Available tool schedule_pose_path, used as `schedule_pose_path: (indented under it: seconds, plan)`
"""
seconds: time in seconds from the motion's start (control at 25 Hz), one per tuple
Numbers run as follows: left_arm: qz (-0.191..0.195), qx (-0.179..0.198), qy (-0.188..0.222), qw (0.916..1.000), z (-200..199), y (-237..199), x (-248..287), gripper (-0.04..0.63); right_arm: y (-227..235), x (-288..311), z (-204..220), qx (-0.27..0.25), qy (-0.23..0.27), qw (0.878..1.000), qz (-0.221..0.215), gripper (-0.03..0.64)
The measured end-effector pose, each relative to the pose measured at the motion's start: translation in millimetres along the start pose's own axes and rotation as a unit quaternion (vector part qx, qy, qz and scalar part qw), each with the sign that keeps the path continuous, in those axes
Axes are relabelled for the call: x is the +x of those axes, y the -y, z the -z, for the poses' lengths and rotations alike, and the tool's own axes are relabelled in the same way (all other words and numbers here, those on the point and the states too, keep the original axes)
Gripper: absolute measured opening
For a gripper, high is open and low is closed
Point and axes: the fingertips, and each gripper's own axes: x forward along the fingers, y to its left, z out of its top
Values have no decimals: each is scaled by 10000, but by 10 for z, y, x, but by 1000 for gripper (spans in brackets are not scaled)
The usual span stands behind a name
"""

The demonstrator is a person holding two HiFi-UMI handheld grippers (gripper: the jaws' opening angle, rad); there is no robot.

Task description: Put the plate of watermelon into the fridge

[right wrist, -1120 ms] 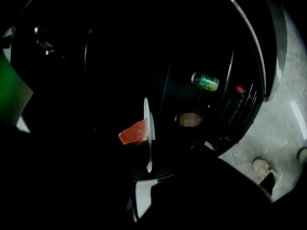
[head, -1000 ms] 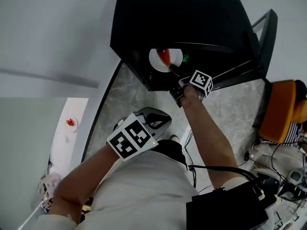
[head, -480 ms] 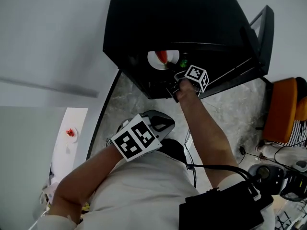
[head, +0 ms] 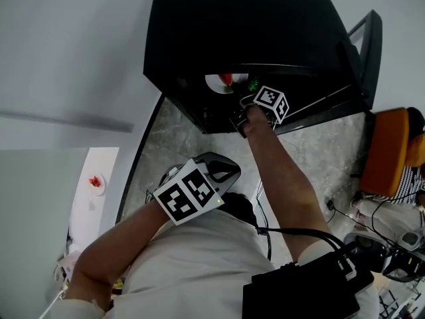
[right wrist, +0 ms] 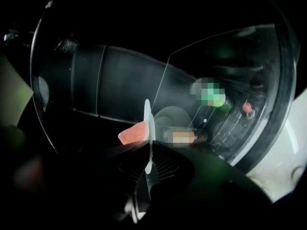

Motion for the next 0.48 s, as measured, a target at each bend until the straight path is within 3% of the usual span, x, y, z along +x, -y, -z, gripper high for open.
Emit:
schedule_pose_path:
  seconds: [0.48]
  plan:
    - [162,-54,14,9999,-36,-65,2,14,-93,28,-92,-1221,-122,9916,410,28]
